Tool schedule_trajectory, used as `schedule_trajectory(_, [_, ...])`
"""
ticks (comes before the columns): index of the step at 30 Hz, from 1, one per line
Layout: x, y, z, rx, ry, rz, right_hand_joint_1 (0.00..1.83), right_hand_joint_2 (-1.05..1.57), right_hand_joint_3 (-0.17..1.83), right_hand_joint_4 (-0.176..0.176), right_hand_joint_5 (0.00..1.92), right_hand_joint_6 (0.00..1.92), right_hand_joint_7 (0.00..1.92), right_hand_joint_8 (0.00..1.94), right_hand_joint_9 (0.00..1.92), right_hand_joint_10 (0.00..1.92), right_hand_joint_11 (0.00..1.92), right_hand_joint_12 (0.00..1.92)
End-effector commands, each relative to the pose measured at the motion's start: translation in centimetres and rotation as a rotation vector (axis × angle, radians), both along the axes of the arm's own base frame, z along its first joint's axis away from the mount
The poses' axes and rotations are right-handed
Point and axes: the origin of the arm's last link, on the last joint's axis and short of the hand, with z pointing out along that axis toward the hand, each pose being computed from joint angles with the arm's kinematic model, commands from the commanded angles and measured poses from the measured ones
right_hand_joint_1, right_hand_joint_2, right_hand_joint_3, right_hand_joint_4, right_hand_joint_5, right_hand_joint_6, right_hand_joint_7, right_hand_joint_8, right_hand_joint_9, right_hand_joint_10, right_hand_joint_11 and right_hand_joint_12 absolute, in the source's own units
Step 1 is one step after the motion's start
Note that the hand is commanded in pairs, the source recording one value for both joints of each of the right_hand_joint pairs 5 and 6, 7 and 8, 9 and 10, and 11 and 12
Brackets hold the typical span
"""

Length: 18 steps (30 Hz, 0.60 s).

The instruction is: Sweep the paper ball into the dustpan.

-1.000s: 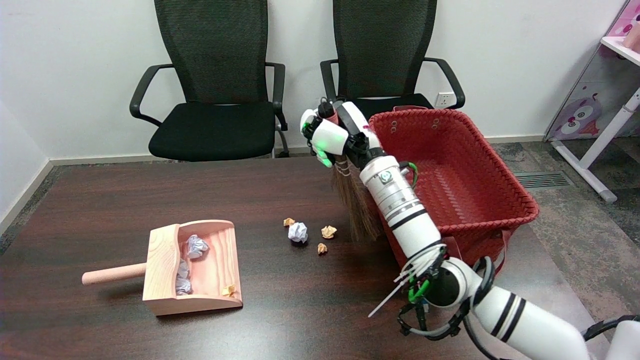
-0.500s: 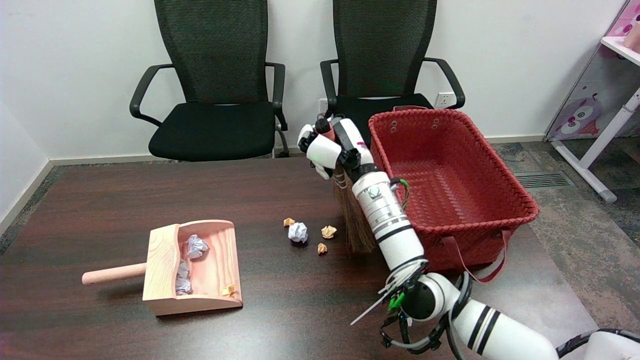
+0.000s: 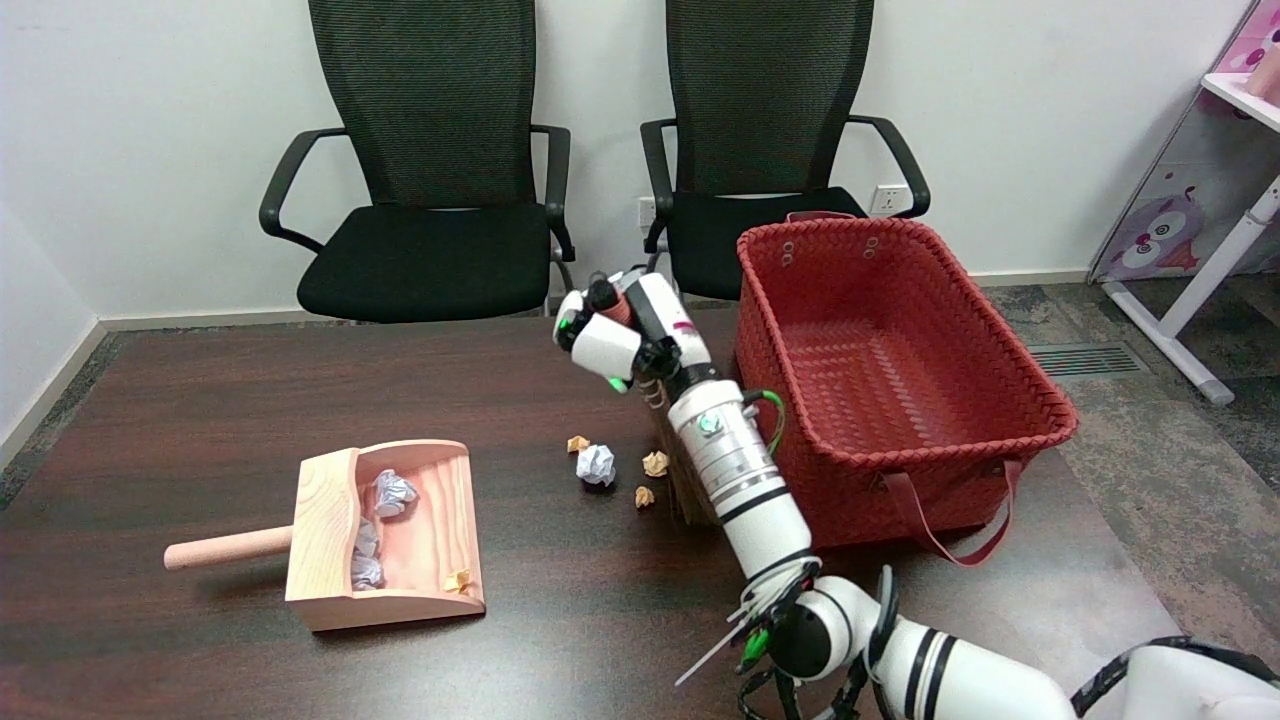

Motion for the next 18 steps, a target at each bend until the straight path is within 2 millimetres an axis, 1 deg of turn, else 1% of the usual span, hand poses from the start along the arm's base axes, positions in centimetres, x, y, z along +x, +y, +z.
schedule_trajectory(1, [-2.9,0.9,-2.5,0.053,-0.03,0.009,0.74,1.39,1.83,0.002,1.92,1.92,1.92,1.92,1.92,1.92,1.92,1.92])
schedule_trajectory(5, [-3.3,0.8,-3.7,0.092,-0.129,-0.008,0.73,1.34,1.83,0.002,1.92,1.92,1.92,1.92,1.92,1.92,1.92,1.92])
schedule_trajectory(9, [-3.0,0.6,-5.5,0.135,-0.149,-0.003,0.73,1.26,1.83,0.002,1.92,1.92,1.92,1.92,1.92,1.92,1.92,1.92])
schedule_trajectory(12, [-2.7,0.6,-6.2,0.154,-0.179,-0.003,0.73,1.22,1.83,0.002,1.92,1.92,1.92,1.92,1.92,1.92,1.92,1.92])
schedule_trajectory(18, [-2.4,0.7,-7.2,0.2,-0.337,-0.012,0.72,1.18,1.83,0.001,1.92,1.92,1.92,1.92,1.92,1.92,1.92,1.92])
